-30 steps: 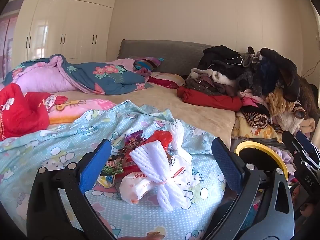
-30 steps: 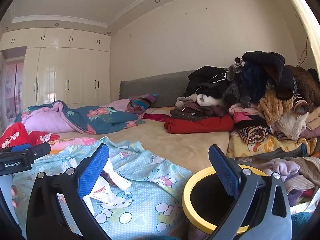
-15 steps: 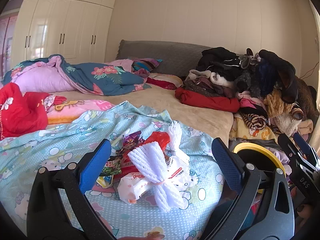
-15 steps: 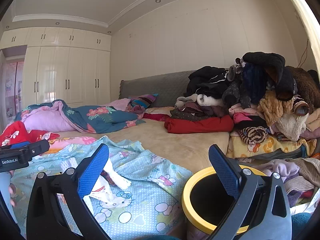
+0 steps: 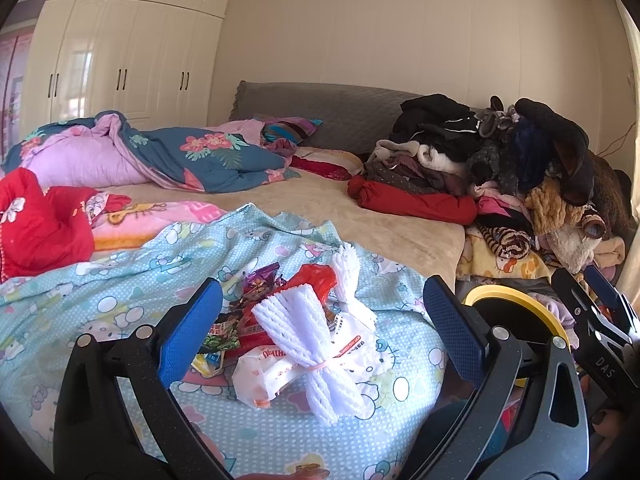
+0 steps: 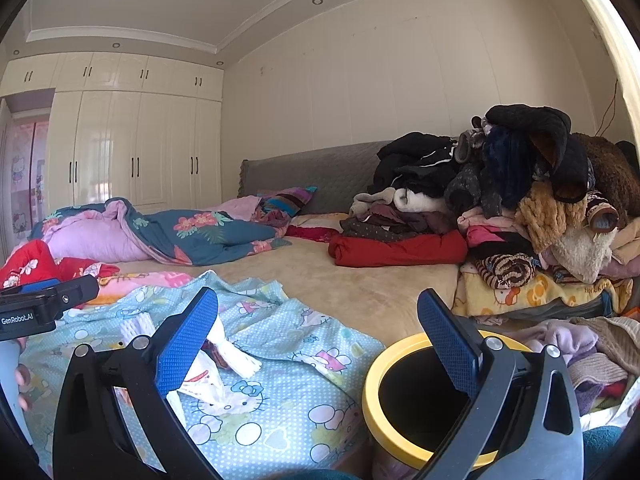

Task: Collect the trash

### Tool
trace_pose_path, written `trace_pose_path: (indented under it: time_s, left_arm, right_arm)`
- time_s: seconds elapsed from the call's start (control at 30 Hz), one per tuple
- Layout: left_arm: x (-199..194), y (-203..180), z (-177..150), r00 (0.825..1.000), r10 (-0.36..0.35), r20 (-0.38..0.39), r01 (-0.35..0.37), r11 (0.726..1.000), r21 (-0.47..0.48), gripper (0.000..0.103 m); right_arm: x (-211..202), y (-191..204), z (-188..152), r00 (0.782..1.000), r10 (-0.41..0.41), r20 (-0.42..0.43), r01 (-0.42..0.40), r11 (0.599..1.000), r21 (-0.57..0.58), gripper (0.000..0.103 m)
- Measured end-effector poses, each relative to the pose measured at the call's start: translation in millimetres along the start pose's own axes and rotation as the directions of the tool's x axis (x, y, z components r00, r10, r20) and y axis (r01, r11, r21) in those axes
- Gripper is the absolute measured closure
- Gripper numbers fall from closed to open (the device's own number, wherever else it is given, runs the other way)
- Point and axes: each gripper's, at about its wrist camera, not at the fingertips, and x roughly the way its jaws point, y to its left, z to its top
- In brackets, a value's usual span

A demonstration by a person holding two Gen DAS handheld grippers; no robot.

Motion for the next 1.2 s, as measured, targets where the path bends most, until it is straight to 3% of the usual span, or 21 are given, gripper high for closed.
trace_pose_path:
  time_s: [0.87, 1.0, 1.2]
  left_arm:
    - [-1.5, -3.9, -0.2, 1.000, -0.008, -0.001, 0.008, 1.000, -0.001, 0.011]
    - [-0.8, -4.6, 0.3, 1.000, -0.012, -0.008, 0.012, 1.000, -0.008, 0.011]
    - [4.5, 12.6, -0.7, 1.000, -0.008, -0.003, 0.008, 0.999, -0.046, 0.011]
  right_arm:
    - [2.9, -0.1, -5.0, 1.000, 0.003, -0.010, -0.003, 1.000, 0.006, 0.006]
    - [6.6, 0.9, -8.2, 0.999, 0.032, -0.021, -0.032, 0.999, 0.003, 0.006]
    - [20.2, 14.7, -7.8, 0.987, 0.144, -0.074, -0.146, 0.989, -0.031, 0.006]
